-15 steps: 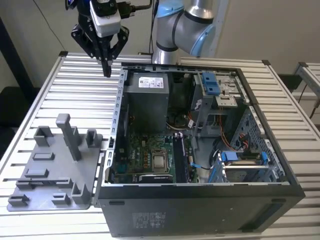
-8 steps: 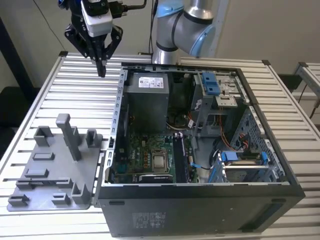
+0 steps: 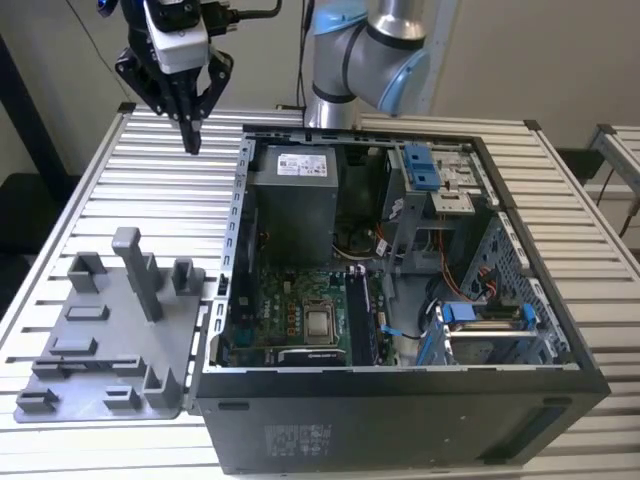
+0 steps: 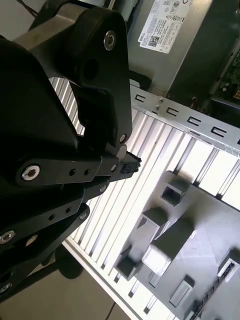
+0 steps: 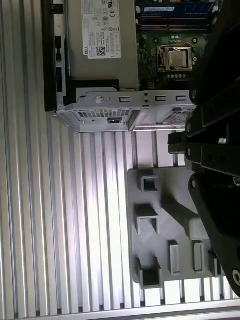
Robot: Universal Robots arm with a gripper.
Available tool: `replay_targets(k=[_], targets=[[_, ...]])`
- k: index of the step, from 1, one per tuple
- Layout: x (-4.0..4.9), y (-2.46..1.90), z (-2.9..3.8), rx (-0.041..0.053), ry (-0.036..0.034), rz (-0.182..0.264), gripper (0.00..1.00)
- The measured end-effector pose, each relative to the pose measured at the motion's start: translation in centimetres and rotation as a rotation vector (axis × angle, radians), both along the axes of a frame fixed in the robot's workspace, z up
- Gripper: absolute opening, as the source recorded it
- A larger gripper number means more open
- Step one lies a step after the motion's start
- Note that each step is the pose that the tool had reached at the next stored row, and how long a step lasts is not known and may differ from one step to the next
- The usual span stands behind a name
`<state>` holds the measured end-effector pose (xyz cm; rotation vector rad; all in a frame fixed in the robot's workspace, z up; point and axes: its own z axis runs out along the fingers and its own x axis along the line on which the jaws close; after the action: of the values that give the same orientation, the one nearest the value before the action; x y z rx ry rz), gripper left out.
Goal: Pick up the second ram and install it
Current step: 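Reach for the second ram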
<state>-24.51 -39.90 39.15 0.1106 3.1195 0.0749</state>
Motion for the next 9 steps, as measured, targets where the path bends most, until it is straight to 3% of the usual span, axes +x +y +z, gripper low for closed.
replay_targets(k=[9], targets=[[-1.50,0.00,0.00,0.0000,0.0001,0.000,0.11]])
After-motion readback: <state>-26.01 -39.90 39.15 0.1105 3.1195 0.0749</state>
